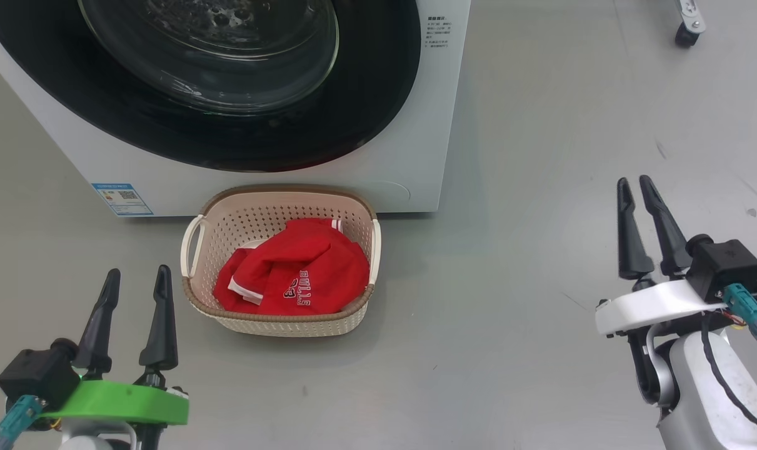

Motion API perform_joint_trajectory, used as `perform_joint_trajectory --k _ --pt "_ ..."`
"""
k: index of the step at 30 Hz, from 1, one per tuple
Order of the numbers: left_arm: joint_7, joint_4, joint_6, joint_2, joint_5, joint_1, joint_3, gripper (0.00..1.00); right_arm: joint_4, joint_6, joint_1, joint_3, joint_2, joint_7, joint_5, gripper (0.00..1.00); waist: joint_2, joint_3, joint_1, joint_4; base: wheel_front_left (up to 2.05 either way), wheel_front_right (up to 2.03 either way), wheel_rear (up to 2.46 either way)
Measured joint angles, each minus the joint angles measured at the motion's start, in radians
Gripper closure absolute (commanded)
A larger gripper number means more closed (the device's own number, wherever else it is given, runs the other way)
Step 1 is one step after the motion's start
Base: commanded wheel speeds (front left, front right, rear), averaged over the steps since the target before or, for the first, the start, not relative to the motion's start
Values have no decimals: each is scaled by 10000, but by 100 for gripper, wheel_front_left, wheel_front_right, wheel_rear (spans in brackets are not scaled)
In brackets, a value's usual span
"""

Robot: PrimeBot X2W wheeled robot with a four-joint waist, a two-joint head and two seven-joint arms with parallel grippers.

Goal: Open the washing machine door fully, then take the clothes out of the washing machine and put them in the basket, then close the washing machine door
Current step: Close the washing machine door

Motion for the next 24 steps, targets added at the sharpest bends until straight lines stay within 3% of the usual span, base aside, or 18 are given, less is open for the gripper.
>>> perform_joint_trajectory --k 24 --pt "0 -219 0 -84 334 118 242 0 -934 -257 1531 -828 437 0 -105 0 0 -89 0 1 0 0 0"
